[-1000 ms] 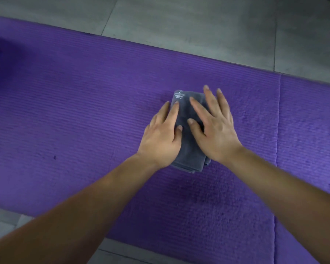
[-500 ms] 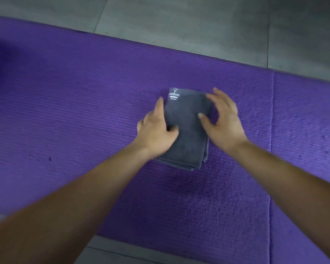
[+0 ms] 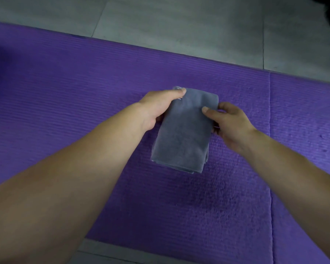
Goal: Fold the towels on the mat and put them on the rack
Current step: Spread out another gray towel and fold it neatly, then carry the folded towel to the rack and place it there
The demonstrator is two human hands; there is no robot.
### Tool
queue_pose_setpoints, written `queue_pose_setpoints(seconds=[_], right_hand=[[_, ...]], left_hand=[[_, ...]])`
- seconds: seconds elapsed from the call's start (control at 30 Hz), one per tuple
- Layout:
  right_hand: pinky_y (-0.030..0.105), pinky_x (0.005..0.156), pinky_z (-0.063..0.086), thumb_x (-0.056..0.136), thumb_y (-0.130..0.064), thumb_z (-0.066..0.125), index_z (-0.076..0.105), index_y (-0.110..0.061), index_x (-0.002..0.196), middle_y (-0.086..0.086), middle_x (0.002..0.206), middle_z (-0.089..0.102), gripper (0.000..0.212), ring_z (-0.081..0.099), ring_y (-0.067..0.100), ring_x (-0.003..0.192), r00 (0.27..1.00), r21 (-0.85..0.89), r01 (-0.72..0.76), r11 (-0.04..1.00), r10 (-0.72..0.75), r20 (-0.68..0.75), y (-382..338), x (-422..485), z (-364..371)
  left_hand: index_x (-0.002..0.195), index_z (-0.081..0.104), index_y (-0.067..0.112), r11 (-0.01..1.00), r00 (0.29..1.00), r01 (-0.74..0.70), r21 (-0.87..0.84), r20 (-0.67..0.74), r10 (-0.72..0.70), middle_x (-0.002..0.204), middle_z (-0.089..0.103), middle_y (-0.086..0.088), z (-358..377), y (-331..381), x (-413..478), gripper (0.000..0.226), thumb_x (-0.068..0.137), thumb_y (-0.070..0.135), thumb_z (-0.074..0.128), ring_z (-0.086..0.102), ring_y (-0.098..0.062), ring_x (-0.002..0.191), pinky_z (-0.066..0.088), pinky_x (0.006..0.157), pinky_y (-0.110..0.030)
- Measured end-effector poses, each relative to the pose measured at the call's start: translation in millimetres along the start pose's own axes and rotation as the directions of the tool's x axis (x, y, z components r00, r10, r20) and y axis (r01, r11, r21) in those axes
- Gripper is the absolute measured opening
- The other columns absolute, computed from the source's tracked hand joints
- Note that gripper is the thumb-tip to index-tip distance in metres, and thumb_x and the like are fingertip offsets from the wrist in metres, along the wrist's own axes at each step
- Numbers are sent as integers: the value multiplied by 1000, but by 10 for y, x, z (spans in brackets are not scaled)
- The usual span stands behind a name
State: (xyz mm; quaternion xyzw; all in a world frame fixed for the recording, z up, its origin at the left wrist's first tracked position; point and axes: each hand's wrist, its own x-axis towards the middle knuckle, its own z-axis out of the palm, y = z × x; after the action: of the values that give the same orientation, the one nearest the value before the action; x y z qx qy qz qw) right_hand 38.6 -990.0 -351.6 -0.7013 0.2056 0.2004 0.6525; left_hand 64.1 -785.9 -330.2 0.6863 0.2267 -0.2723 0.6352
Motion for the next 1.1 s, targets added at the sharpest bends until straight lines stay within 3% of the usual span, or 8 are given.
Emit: queue_pose_setpoints(seconds=[0.17, 0.43, 0.53, 0.63, 0.73, 0.83, 0.97, 1.1], right_hand=[[39, 88, 57, 87, -19, 75, 64, -10, 119, 10, 117, 73, 35, 70, 27, 110, 998, 152, 26, 988, -35, 51, -150, -264, -99], [43, 111, 43, 94, -35, 58, 58, -10, 137, 5, 137, 64, 50, 59, 20, 129, 962, 187, -55, 981, 2, 273, -766, -1019, -28], [37, 104, 46, 84, -43, 73, 66, -19, 125, 1, 131, 67, 48, 60, 16, 126, 980, 53, 113, 992, -120, 157, -1119, -1524, 210], [29, 107, 45, 72, -52, 76, 70, -52, 108, -14, 149, 45, 36, 40, 7, 143, 952, -200, 306, 931, -295, 83, -1656, -2069, 468], [31, 115, 35, 69, -50, 77, 64, -59, 111, -21, 159, 31, 45, 25, 0, 149, 914, -322, 405, 855, -388, 119, -2323, -2636, 742], [16, 109, 37, 75, -37, 83, 59, -49, 117, -22, 141, 51, 50, 38, 4, 143, 876, -430, 464, 775, -474, 91, -3053, -3223, 1043], [3, 75, 42, 78, -8, 83, 60, -31, 95, -12, 101, 60, 37, 58, -6, 94, 855, -514, 442, 735, -518, -6, -4019, -3940, 1398], [4, 71, 42, 85, -18, 77, 65, -16, 97, -8, 100, 55, 18, 56, -4, 92, 859, -557, 386, 736, -506, -74, -4840, -4597, 1573]], left_hand=[[84, 72, 13, 977, 986, -123, -172, 91, 140, 84, 77, -2, 64, 30, -358, 16, 91, 28, 74, 73, -12, 70, 54, 58, -22], [104, 75, 17, 910, 910, -414, -7, 32, 414, 97, 77, -2, -125, 271, -1196, 20, 84, 17, 79, 74, -17, 92, 59, 87, -36], [103, 74, 20, 921, 922, -388, -44, -5, 388, 100, 78, -2, -432, 522, -1732, 21, 87, 6, 76, 74, -14, 93, 60, 86, -32], [106, 71, 17, 928, 930, -368, -61, -44, 366, 106, 76, 2, -816, 910, -2296, 22, 89, 3, 72, 71, -7, 94, 59, 85, -26], [103, 67, 17, 921, 922, -387, -41, -26, 386, 107, 74, 2, -1176, 1419, -2860, 21, 88, 2, 69, 68, -10, 94, 57, 87, -30], [99, 62, 29, 911, 914, -407, 76, 47, 404, 105, 70, 13, -1534, 1995, -3439, 22, 87, 12, 68, 66, -9, 96, 54, 85, -33], [114, 60, 38, 822, 917, -395, 409, 122, 380, 121, 63, 24, -2106, 2853, -4206, 26, 91, 36, 72, 57, 1, 117, 50, 98, -29], [136, 52, 30, 655, 935, -268, 706, 27, 354, 140, 55, 6, -2731, 3640, -4877, 60, 85, 61, 64, 55, -19, 127, 46, 106, -42]])
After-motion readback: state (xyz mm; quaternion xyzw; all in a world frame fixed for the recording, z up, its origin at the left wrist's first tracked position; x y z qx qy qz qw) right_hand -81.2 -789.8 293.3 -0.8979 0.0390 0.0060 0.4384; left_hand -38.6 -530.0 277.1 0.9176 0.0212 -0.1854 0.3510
